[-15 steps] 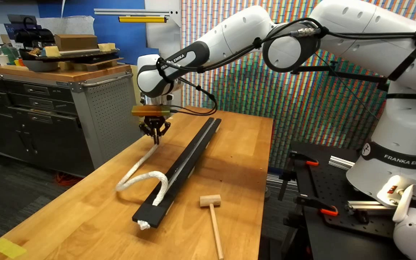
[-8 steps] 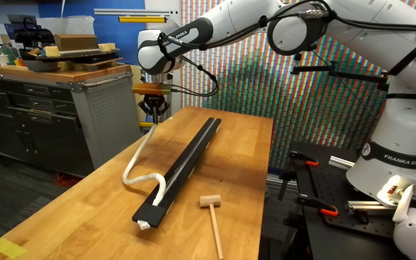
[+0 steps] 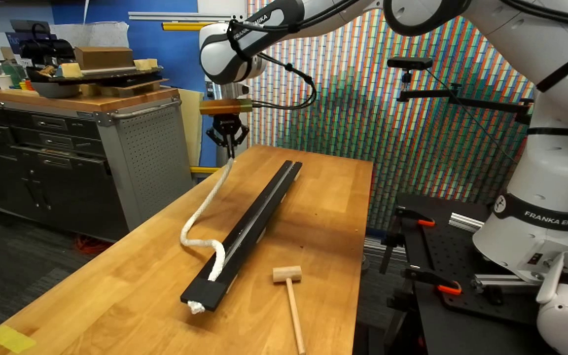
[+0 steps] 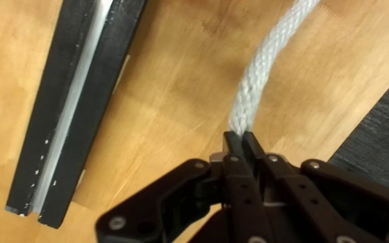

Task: Align the rope with the black object.

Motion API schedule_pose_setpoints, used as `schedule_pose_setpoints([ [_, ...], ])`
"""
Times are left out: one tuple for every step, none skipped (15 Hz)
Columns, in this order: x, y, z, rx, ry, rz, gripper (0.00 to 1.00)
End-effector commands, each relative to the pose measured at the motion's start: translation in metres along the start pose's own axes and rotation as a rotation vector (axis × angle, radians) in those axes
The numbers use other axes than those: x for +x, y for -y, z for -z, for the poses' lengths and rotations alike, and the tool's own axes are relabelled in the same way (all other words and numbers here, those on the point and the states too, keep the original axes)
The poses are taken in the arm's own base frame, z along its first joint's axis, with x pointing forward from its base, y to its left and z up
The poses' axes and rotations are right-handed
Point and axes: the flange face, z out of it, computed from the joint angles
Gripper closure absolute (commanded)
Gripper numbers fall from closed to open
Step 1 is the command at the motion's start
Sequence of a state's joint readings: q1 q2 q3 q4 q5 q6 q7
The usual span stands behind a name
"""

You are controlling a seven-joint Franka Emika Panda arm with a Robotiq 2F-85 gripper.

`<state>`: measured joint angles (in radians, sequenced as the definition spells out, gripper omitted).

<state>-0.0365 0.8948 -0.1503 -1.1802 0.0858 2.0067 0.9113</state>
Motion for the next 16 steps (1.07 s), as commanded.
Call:
schedule_pose_setpoints([
  [-0.004,-0.045,0.019,-0.052,0.0,0.009,0.98],
  [-0.004,-0.054,0.021,-0.063,-0.006,0.004,0.98],
  [-0.004,-0.065,0.022,-0.075,-0.009,0.001,0.98],
  [-0.005,-0.075,0.023,-0.085,-0.014,-0.009,0.98],
  [-0.006,-0.085,0.024,-0.09,-0.016,-0.014,0.98],
  [-0.007,-0.095,0.025,-0.09,-0.021,-0.025,0.98],
  [-0.008,-0.105,0.026,-0.089,-0.031,-0.033,0.98],
  [-0.009,-0.115,0.026,-0.084,-0.037,-0.042,0.98],
  [-0.01,-0.125,0.026,-0.08,-0.052,-0.057,0.98],
  [-0.011,-0.134,0.026,-0.076,-0.061,-0.069,0.98],
  [-0.011,-0.143,0.024,-0.071,-0.077,-0.083,0.98],
  [-0.013,-0.152,0.023,-0.066,-0.091,-0.093,0.98],
  [-0.015,-0.162,0.022,-0.052,-0.104,-0.107,0.98],
  [-0.016,-0.17,0.02,-0.039,-0.118,-0.122,0.98],
  [-0.017,-0.177,0.019,-0.022,-0.134,-0.137,0.98],
  [-0.019,-0.185,0.019,0.002,-0.158,-0.154,0.98],
])
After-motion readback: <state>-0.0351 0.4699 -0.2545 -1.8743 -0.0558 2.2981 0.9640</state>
